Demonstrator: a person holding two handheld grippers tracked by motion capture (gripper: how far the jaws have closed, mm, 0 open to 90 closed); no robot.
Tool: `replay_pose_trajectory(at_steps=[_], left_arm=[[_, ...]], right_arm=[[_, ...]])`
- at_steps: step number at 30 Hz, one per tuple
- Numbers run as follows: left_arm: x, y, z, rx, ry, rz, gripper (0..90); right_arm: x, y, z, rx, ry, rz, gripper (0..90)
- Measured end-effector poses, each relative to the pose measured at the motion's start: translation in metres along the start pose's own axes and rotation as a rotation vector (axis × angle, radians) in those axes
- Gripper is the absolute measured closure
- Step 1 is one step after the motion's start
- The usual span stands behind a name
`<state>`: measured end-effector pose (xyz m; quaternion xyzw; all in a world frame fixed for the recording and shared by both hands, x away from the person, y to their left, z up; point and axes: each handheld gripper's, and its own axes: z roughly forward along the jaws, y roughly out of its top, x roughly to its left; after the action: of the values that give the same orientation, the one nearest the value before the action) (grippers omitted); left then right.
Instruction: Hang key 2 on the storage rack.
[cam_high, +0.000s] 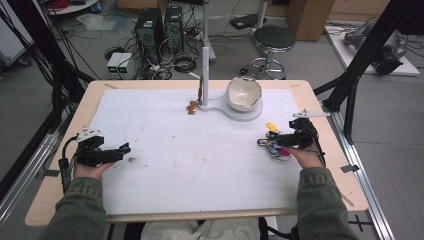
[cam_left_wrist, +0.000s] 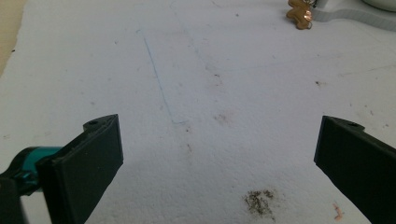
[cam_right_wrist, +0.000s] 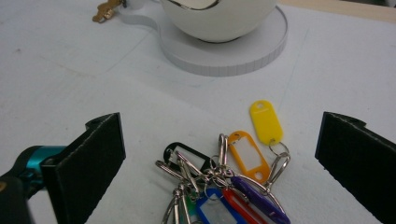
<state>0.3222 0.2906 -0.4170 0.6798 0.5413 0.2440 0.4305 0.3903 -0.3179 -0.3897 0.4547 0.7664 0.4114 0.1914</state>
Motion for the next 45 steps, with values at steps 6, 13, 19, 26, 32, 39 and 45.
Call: replay_pose_trajectory(at_steps=[6, 13, 19, 26, 32, 39, 45], left_arm=[[0.004, 0.0, -0.001, 0.002, 0.002, -0.008, 1.7], [0.004, 0.001, -0.001, -0.008, -0.007, -0.022, 1.7], [0.004, 0.001, -0.002, -0.012, -0.008, -0.027, 1.7], [0.005, 0.002, -0.001, -0.018, -0.036, -0.044, 1.7], [0.005, 0.002, 0.0, -0.016, -0.044, -0.051, 1.7], [0.004, 0.001, 0.001, -0.009, -0.043, -0.041, 1.7], [0.002, 0.001, 0.002, -0.003, -0.045, -0.037, 1.7]], right_arm=[[-0.01, 0.0, 0.008, 0.065, 0.018, 0.001, 0.7], [-0.016, 0.002, 0.012, 0.162, 0.021, -0.05, 1.8], [-0.02, -0.002, 0.019, 0.248, 0.061, -0.064, 16.6], [-0.016, -0.006, 0.025, 0.339, 0.015, -0.127, 46.1], [-0.013, -0.007, 0.029, 0.391, -0.01, -0.116, 80.9], [-0.009, -0.006, 0.027, 0.38, 0.006, -0.105, 84.2], [-0.009, -0.004, 0.021, 0.355, 0.023, -0.088, 84.3]])
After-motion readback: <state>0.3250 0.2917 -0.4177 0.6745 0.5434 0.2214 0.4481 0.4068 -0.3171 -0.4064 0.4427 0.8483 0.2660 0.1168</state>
